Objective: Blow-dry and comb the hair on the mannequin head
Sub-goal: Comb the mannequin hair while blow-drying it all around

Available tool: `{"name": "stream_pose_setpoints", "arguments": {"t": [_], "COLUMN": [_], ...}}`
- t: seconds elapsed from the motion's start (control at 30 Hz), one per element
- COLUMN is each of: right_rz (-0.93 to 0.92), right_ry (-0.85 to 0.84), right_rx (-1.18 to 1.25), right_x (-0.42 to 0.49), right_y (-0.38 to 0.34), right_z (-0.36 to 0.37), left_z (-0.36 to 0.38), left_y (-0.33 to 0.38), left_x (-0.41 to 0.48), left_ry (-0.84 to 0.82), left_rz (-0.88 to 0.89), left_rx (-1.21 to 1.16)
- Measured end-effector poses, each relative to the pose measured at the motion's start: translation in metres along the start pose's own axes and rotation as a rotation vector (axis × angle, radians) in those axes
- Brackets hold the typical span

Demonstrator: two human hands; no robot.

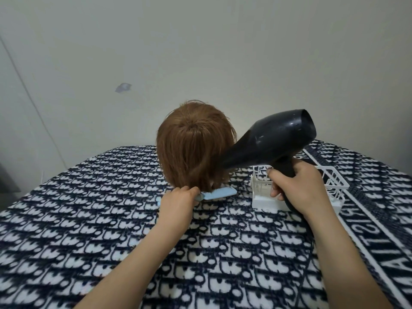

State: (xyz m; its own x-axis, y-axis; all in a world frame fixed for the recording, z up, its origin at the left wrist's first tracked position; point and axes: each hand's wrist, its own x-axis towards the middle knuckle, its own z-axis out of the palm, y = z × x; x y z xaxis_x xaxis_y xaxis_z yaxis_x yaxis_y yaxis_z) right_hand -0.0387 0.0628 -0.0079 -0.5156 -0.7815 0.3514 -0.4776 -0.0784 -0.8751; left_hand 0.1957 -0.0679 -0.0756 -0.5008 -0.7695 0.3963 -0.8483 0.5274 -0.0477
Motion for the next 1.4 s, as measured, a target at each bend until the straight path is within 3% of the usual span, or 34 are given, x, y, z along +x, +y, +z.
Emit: {"name": "stream_pose_setpoints", "arguments": {"t": [0.13,0.3,0.4,0.7,1.0,1.4], "right_rz": [0.027,-0.003,-0.005,0.006,-0.013,-0.058], "right_ry": [-0.020,0.142,0.199,0.249,0.240,0.220], "right_rx": [0.020,-0.099,-0.033,0.241,0.264,0.240], "right_x": [0.000,0.000,0.001,0.001,0.000,-0.001], "right_y": [0.000,0.002,0.002,0.000,-0.002,-0.004], "right_z": [-0.001,-0.001,-0.003,-0.007,-0.010,-0.009], "left_z": [0.008,0.017,0.016,-0.045,-0.100,-0.094], "left_y": [0.000,0.001,0.003,0.018,0.007,0.010], "left_x": [-0.005,-0.014,-0.016,-0.019,0.010,0.052], "left_ry": [-0.051,-0.138,-0.144,0.166,0.473,0.413], "left_rz": [-0.002,0.017,0.020,-0.014,-0.219,-0.155], "left_rx": [-0.011,0.010,-0.023,-0.173,-0.196,-0.029]}}
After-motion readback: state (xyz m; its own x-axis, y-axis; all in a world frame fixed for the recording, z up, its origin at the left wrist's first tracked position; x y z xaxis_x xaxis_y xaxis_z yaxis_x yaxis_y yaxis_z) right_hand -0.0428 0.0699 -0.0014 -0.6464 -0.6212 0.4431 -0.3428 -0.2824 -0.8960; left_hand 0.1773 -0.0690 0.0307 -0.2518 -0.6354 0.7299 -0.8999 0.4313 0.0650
